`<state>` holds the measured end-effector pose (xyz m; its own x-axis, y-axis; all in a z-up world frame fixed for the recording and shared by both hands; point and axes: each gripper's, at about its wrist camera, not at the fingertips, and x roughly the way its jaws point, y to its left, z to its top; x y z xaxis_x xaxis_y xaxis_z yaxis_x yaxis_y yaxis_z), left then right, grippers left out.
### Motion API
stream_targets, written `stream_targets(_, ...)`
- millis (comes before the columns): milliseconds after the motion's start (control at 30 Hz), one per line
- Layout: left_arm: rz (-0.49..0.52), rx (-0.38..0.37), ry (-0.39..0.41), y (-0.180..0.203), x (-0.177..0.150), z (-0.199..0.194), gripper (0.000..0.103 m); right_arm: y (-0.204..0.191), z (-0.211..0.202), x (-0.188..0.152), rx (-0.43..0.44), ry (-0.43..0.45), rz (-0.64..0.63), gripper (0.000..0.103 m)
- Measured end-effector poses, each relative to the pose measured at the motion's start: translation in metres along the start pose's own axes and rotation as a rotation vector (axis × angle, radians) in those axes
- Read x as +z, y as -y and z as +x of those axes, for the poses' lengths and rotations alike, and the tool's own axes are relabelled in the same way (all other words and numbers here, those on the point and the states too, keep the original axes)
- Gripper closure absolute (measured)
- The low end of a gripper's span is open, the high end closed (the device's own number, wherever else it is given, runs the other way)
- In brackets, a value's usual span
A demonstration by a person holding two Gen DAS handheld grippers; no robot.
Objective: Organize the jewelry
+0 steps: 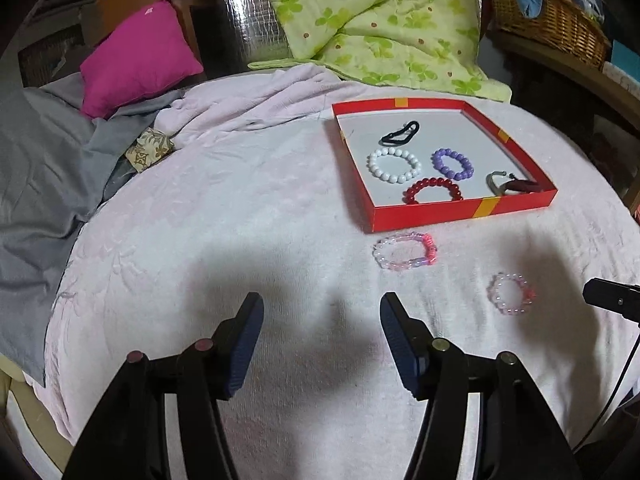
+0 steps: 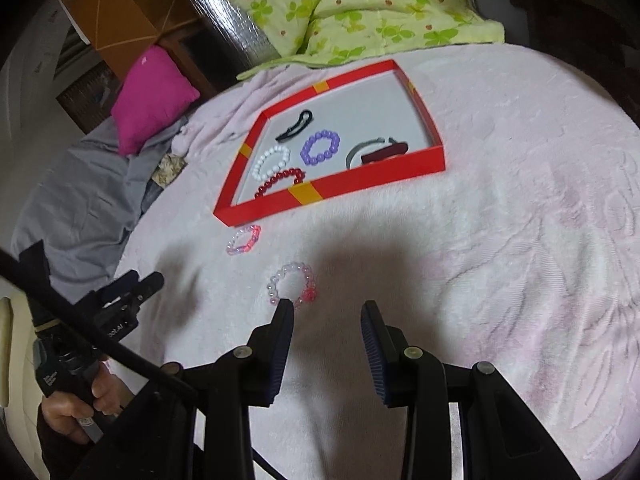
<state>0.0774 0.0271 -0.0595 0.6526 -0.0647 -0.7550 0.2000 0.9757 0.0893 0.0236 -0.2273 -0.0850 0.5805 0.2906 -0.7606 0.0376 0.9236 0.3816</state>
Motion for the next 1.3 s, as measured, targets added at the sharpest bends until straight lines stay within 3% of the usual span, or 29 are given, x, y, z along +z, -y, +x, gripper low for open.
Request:
stream_targets(367, 0.027, -0.029, -0.033, -0.001, 0.01, 0.02, 0.042, -0.01, 0.027, 0.007, -0.013, -0.028, -0.038, 0.065)
stream_targets(600, 0.043, -0.007, -0.072, 0.009, 0.011, 0.033, 0.041, -0.022, 0.048, 0.006, -0.021, -0.056, -0.075, 0.065)
stream_targets(767, 0.076, 0.009, -0.055, 0.018, 0.012, 0.03, 0.041, -0.029, 0.061, 0.006, -0.074, -0.054, -0.094, 0.065)
stream_targets(833, 0.086, 0.019, -0.052, 0.019, 0.012, 0.029, 0.041, -0.031, 0.063, 0.006, -0.094, -0.046, -0.105, 0.066)
stream_targets(900, 0.093, 0.026, -0.048, 0.02, 0.012, 0.028, 0.041, -0.035, 0.064, 0.005, -0.123, -0.035, -0.132, 0.081)
stream_targets(1000, 0.096, 0.035, -0.044, 0.02, 0.012, 0.028, 0.041, -0.036, 0.064, 0.005, -0.156, -0.025, -0.159, 0.088)
stream_targets(1300, 0.112, 0.043, -0.039, 0.026, 0.012, 0.027, 0.041, -0.026, 0.053, 0.005, -0.209, 0.015, -0.162, 0.093)
